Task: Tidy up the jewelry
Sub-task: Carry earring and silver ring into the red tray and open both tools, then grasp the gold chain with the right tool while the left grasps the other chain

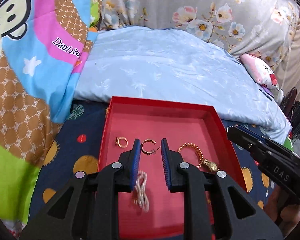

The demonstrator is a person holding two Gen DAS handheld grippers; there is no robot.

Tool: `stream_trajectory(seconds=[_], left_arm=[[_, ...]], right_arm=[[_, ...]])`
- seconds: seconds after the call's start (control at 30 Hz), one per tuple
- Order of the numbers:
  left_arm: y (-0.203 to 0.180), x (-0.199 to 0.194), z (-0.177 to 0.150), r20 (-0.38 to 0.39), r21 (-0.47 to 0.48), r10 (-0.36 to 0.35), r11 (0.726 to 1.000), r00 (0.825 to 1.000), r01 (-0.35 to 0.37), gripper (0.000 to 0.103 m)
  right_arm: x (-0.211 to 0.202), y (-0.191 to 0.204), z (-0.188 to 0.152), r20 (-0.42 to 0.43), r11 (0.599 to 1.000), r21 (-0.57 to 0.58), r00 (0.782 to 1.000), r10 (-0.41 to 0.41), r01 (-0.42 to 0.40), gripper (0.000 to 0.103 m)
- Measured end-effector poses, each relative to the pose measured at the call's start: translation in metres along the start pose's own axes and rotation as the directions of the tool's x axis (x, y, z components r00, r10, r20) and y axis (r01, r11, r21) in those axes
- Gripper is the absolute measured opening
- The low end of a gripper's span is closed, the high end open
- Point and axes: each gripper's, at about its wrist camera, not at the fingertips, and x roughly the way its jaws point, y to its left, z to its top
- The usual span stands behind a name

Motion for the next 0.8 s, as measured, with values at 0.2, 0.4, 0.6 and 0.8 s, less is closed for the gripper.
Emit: stream_trajectory(seconds=[0.2, 0.4, 0.6, 0.8], left_arm=[[-0.004, 0.034, 0.013, -0.044, 0.010, -0.007, 1.000, 0.999, 0.007, 0.021], [-0.003, 0.052, 0.011, -0.068, -0.002, 0.004, 1.000, 0.998, -0.004, 0.025], [0.002, 0.035, 0.012, 0.010, -0.022, 0.059, 0.998, 0.998, -0.059, 0.065], [0.008, -0.013, 0.000, 0.079, -0.029, 0.061, 0.998, 0.995, -0.059, 0.071]], right_arm=[[0.032, -0.009, 0.008, -0.053, 0.998, -0.008, 0.997, -0.059, 0.058, 0.021], [0.046, -0.024, 0.003, -0.097, 0.997, 0.030, 0.993, -0.063, 0.067, 0.026], [0.018, -0.025, 0.003, -0.007, 0.996, 0.045, 0.997, -0.080, 0.081, 0.042], [-0.033, -0.018, -0.017, 0.061, 0.998, 0.058, 0.997, -0.042, 0.038, 0.046]])
